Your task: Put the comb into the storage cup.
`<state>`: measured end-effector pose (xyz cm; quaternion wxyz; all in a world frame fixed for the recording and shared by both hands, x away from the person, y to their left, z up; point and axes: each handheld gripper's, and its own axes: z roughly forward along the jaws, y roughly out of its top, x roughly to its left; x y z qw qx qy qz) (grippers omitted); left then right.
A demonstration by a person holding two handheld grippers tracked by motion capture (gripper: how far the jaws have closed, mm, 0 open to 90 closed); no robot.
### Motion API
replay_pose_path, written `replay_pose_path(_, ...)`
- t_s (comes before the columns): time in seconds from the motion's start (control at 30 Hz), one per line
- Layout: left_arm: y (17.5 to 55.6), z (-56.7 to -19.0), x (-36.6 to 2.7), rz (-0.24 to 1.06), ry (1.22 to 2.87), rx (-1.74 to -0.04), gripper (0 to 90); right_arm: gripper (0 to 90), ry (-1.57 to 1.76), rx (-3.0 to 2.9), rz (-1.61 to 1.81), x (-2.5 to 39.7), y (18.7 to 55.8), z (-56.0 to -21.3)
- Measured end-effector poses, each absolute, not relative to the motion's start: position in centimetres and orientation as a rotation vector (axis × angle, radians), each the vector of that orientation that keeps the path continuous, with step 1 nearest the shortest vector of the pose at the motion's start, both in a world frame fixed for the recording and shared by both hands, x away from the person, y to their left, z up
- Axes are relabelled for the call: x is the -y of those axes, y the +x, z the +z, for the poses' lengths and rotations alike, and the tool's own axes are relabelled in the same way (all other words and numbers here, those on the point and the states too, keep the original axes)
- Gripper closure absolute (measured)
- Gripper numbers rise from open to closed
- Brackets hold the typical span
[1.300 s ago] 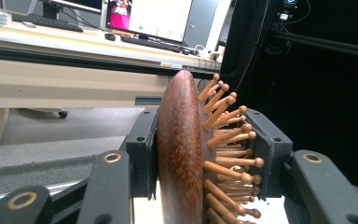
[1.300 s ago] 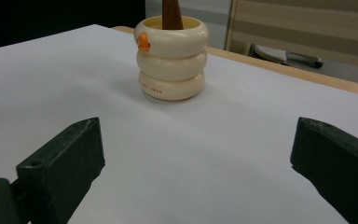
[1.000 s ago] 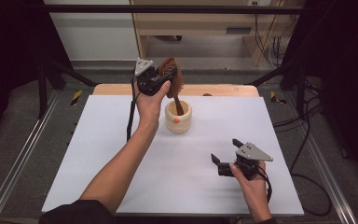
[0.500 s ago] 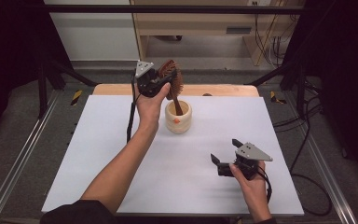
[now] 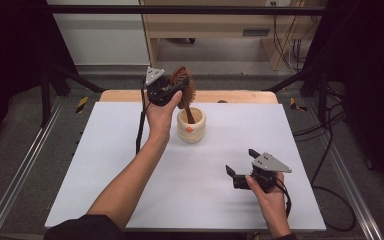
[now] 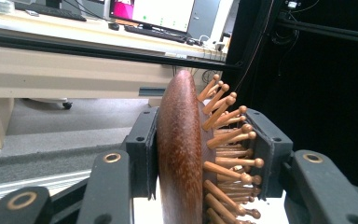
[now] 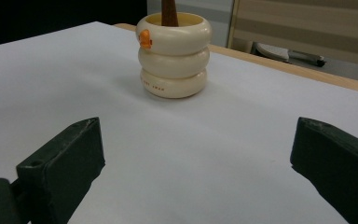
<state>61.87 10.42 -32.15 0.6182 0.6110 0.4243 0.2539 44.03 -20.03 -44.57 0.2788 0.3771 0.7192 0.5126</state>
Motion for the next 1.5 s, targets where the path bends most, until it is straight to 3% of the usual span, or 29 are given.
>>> replay_pose_path(1.5,61.9,-33.9,-10.3,0.541,1.384,-1.023,50.9,2.9,1.01,-1.94,1.375,20.0,44.1,-44.6)
